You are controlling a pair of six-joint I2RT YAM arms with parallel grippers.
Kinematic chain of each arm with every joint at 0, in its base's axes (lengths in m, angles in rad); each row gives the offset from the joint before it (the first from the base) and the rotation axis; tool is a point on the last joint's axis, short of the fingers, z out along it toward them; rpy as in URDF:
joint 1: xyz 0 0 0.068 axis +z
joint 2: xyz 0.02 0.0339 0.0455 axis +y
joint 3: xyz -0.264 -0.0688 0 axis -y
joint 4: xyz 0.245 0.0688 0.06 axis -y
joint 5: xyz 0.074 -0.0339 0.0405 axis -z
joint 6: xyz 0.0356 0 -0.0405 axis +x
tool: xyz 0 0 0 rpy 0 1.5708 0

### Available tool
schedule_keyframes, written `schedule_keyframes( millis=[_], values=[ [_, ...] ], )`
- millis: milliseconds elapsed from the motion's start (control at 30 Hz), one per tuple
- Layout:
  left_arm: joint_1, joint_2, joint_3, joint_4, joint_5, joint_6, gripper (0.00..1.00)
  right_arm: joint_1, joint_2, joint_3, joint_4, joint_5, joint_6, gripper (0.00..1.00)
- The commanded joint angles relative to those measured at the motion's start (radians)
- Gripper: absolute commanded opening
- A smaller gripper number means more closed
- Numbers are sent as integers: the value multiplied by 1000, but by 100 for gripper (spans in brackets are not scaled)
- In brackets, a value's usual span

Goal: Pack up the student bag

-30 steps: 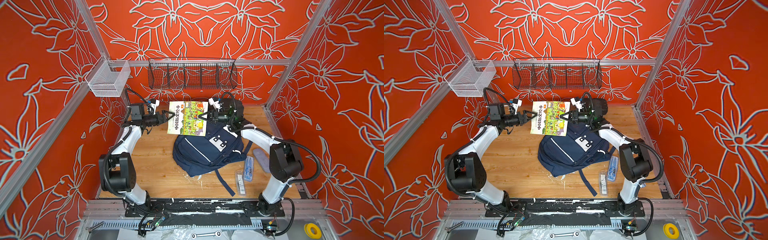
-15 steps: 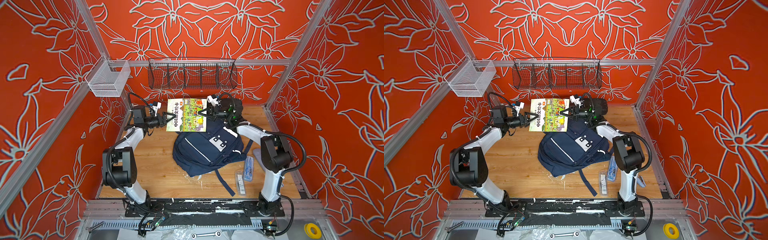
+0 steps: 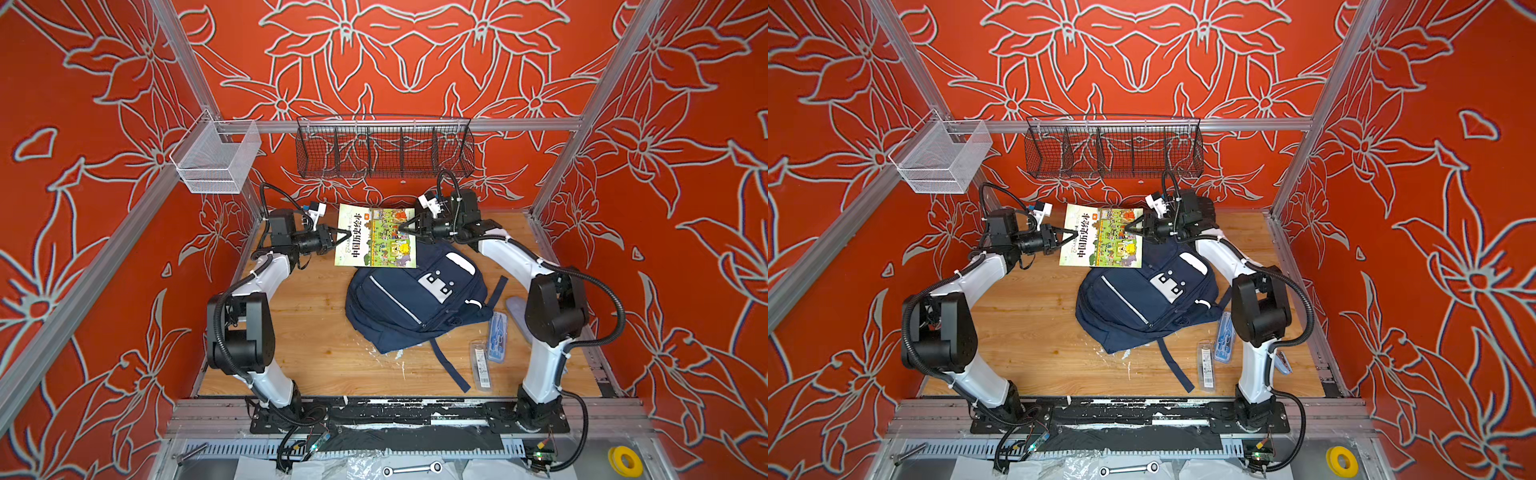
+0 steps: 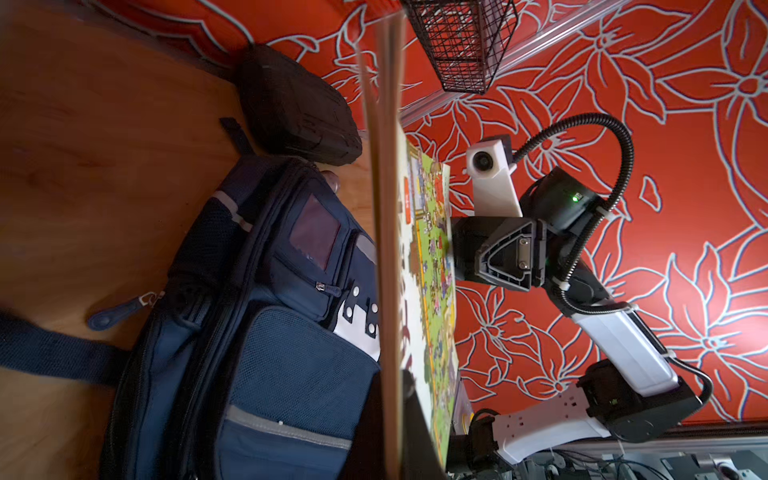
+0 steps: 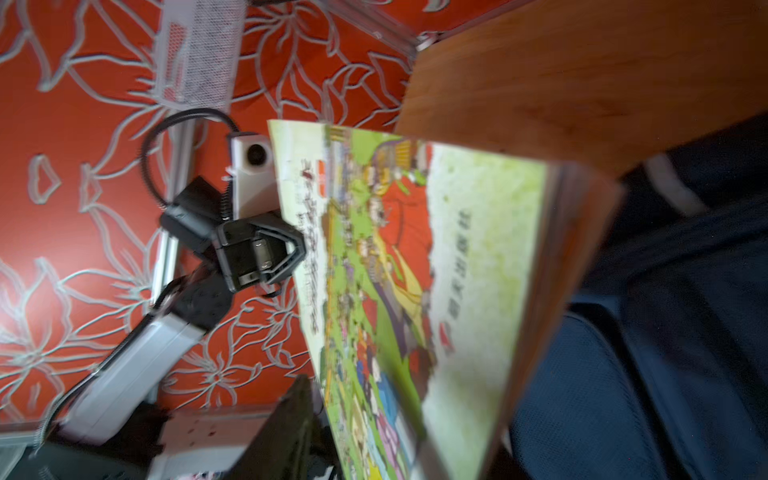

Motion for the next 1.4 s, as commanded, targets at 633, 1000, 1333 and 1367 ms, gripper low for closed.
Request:
schedule_keyframes(
  millis=[633,1000,1333,1367],
  values=[
    [258,-460,50,-643,-573,143,0,444,-19,-142,-384,665,-530,66],
    [259,-450,46,-637,-557,148,0,532,108,-81,-395,827,-493,72],
    [259,-372,101,-630,-534,154,0,564,345,214,-564,1028,-403,22],
    [260,-363,110,-632,-533,157,0,563,371,259,-584,1012,-394,15]
  ],
)
